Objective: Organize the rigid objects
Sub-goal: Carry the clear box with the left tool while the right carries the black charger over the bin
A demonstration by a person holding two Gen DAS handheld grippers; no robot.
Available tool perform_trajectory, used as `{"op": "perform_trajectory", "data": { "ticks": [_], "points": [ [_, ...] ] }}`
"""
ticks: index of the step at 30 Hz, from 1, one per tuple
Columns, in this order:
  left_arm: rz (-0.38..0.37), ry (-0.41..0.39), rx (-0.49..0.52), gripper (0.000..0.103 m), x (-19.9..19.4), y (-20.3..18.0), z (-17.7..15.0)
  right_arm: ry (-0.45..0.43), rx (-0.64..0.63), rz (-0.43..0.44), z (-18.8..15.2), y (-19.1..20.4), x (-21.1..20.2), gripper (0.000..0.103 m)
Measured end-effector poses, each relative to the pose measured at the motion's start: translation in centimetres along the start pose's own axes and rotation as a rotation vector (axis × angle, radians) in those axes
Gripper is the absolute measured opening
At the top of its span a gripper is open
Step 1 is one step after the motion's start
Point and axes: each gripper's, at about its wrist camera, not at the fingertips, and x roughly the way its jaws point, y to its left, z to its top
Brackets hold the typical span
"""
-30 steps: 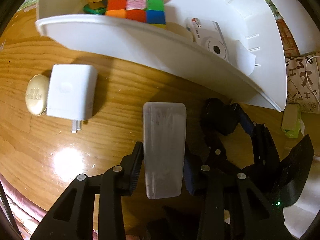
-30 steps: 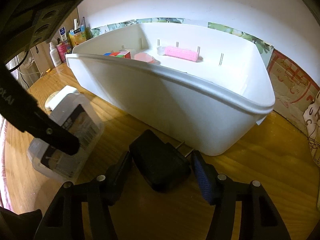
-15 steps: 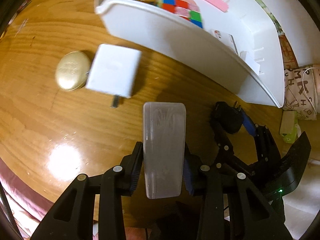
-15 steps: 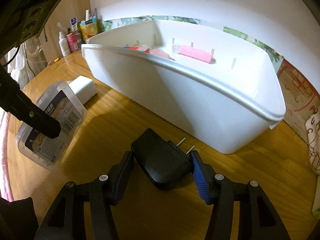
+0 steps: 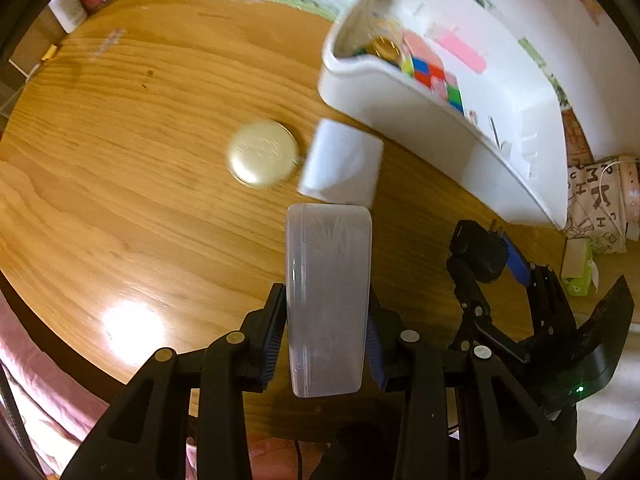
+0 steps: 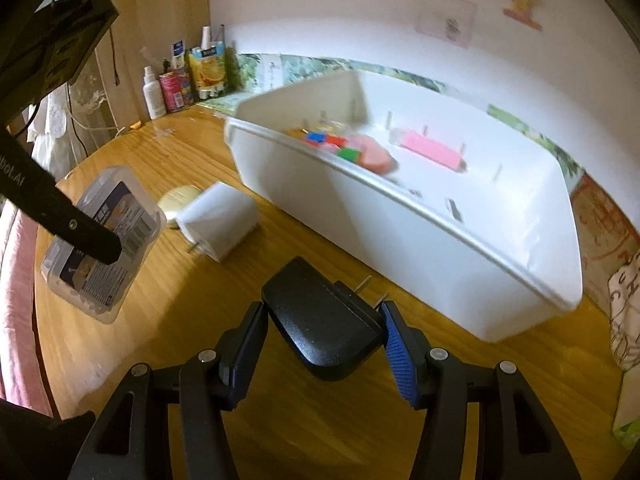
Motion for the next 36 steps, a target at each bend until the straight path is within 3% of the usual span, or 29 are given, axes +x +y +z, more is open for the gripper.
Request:
{"op": "perform_trajectory", "data": {
  "ticks": [12, 18, 27, 36],
  "points": [
    [-0.051, -0.14, 0.082, 0.038, -5.8, 3.6, 2.6, -0.065, -0.007, -0.034, 5.6, 4.3, -1.8, 0.058],
    [-0.116, -0.214, 0.163, 0.038, -8.9, 4.7, 6.1, -0.114, 0.02, -0.08, 8.6, 5.0, -2.9, 0.058],
    [-0.176, -0.288, 0.257, 0.038, -9.3, 2.8, 8.9, -0.156, 0.102, -0.197, 10.7, 3.3, -3.7, 0.058],
    [-0.252, -0.371, 0.369, 0.038, -8.7, -1.0, 10.5, -0.204, 0.202, -0.342, 10.2, 0.0, -3.5, 0.058]
  ]
}}
